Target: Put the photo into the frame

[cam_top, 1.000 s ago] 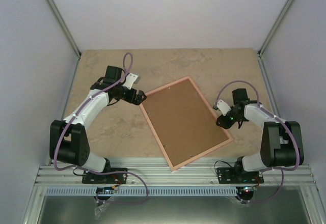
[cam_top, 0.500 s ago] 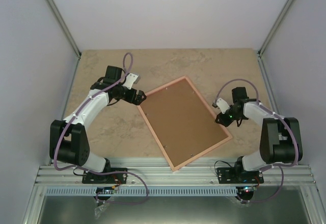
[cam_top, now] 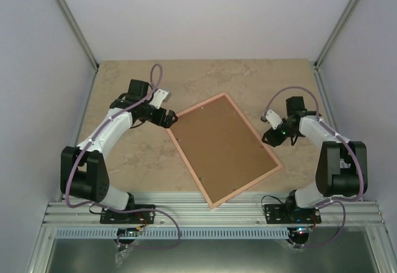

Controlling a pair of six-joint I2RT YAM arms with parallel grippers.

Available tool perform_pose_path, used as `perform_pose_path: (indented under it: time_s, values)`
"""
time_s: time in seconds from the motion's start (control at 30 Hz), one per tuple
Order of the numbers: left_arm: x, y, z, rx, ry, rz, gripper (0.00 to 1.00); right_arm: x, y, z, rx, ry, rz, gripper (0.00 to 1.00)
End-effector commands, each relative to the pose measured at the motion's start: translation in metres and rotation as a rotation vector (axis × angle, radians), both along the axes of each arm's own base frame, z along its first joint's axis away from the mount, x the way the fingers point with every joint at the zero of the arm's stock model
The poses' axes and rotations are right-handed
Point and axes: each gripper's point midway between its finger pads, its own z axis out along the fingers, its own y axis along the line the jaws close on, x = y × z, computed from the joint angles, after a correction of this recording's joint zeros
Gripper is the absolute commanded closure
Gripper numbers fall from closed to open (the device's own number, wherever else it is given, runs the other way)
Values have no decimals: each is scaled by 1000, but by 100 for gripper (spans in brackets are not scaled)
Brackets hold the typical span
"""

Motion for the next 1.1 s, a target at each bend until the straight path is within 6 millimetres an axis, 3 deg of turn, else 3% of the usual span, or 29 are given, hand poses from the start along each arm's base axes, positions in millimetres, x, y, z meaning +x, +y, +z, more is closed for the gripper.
perform_pose_path:
  time_s: [0.0,0.13,0.3,0.57,0.77,0.93,1.07]
  values:
    - [-6,8,5,72,-15,-51,3,9,-10,23,11,-43,41,41]
    - [-27,24,-12,202,-2,-138,7,9,-24,25,26,-7,56,40]
    - [-61,43,-45,336,46,-246,18,-3,-26,13,79,79,71,41]
    - [-78,44,-79,363,100,-305,45,-28,-17,-13,130,178,130,45]
    - [-67,31,-102,360,132,-303,54,-42,-11,-28,172,258,156,46]
    - [-44,16,-104,293,138,-275,61,-46,-2,-33,204,291,170,47]
    - [-15,5,-109,259,138,-255,65,-44,11,-33,240,309,186,49]
